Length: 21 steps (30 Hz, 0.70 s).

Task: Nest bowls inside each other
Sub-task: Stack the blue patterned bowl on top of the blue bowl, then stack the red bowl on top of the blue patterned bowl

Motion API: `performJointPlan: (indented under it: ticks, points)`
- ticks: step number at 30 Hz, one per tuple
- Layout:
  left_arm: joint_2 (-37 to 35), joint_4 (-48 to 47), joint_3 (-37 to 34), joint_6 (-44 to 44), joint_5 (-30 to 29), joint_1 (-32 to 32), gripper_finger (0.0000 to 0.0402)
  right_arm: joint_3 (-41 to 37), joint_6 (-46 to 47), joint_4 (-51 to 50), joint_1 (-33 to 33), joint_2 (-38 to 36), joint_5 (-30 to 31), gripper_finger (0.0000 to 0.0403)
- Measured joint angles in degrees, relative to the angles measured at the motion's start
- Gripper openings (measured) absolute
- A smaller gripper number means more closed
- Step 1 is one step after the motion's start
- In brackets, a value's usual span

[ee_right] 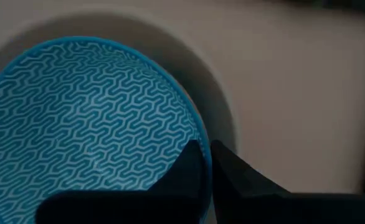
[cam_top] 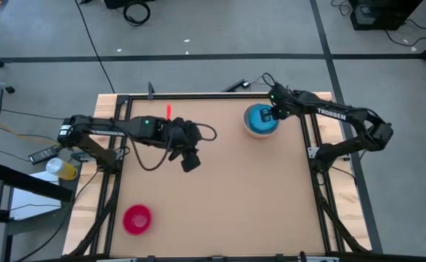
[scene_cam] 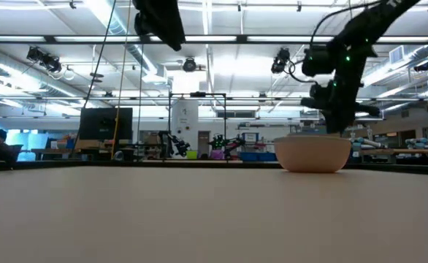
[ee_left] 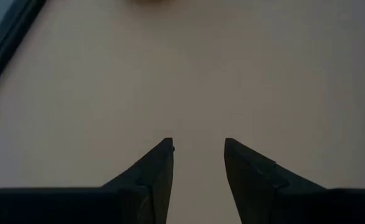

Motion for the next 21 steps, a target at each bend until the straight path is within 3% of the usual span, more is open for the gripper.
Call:
performJointPlan:
  ticks: [3, 8, 13, 17, 21]
  points:
    - [-0.1, 0.1, 0.0, -1.3, -1.5, -1.9, 0.0146, -2.4, 2.0, 4.8, -1.4, -0.1, -3.5, 0.0040]
    - [-0.5, -2.5, 0.0, -4.2, -1.8, -3.9, 0.0146, -4.0, 7.0, 6.9, -1.7, -0.1, -2.8, 0.0144]
    - [-1.0, -10.9, 0.0, -8.1, -1.9, -7.0, 0.0146, -4.0, 8.9, 6.5, -1.4, -1.9, -3.1, 0.0235]
    - [-2.1, -19.4, -0.8, -11.1, -1.9, -11.9, 0.0146, -4.0, 9.6, 6.9, 0.6, -7.4, -2.8, 0.0272]
    - [-8.1, -16.9, -11.3, -19.2, 0.4, -17.9, 0.0146, -4.0, 9.8, 8.3, 3.8, -15.2, -1.8, 0.0279]
